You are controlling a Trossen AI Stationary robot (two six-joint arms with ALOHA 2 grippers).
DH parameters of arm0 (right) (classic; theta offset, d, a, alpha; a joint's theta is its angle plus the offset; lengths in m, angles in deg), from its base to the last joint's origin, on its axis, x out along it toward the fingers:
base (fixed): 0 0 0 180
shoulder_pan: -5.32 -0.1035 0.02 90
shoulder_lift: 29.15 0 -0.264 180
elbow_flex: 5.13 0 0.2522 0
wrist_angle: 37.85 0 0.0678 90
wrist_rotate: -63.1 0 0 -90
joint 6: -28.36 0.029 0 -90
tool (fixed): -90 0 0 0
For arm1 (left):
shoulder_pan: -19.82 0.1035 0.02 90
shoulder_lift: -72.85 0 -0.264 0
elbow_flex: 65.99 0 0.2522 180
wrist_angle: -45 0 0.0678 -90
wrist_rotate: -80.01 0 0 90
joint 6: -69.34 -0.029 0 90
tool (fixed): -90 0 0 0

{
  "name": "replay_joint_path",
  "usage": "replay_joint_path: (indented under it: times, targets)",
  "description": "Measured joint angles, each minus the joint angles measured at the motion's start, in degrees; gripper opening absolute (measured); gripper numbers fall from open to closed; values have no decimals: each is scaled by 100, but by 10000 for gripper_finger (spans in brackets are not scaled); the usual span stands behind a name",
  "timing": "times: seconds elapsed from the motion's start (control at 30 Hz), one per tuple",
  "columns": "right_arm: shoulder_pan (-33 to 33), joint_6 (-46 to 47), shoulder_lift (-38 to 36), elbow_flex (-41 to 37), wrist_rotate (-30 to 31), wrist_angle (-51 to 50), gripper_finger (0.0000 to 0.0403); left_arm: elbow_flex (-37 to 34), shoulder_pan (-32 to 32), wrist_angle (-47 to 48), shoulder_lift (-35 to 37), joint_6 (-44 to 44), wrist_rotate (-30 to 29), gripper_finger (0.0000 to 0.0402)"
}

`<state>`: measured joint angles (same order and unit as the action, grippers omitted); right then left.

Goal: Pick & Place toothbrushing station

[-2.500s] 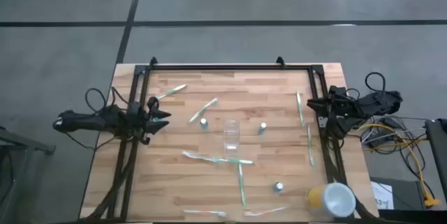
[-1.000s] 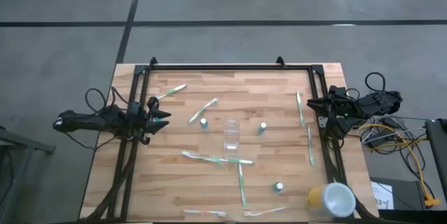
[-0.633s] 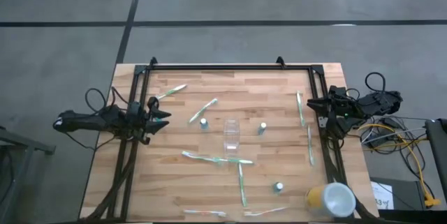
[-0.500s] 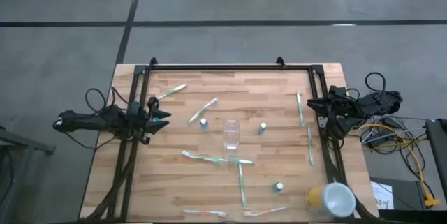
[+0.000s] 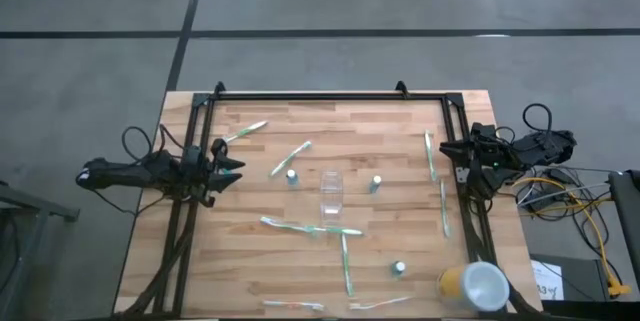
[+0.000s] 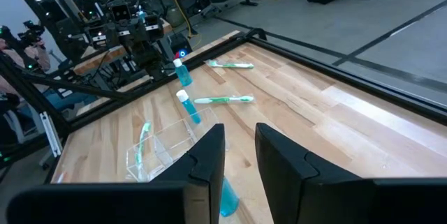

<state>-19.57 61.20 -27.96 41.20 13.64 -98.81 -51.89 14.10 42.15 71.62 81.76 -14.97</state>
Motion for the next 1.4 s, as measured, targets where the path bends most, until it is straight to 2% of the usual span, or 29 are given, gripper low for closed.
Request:
replay_joint_path:
  times: [0.3,0.63,0.77,0.87,0.97,1.13,1.27,1.4]
  targets:
    - [0,0,2,-2,0,0,68,0,0,0,1,-1,1,156]
    - [0,0,0,-1,1,1,80,0,1,41,2,-3,-2,156]
    - [0,0,0,-2,1,2,82,0,1,297,0,-364,-108,156]
    - [0,0,1,-2,1,1,78,0,2,399,-2,-133,-114,156]
    - [0,0,0,-2,2,0,73,105,1,1112,-4,11,-270,156]
    - [0,0,0,-2,0,1,68,708,0,2523,-43,232,-680,156]
    - [0,0,2,0,1,0,72,1201,0,2899,-50,215,-832,156]
    - [0,0,2,0,0,0,77,1464,0,3210,-152,239,-1277,156]
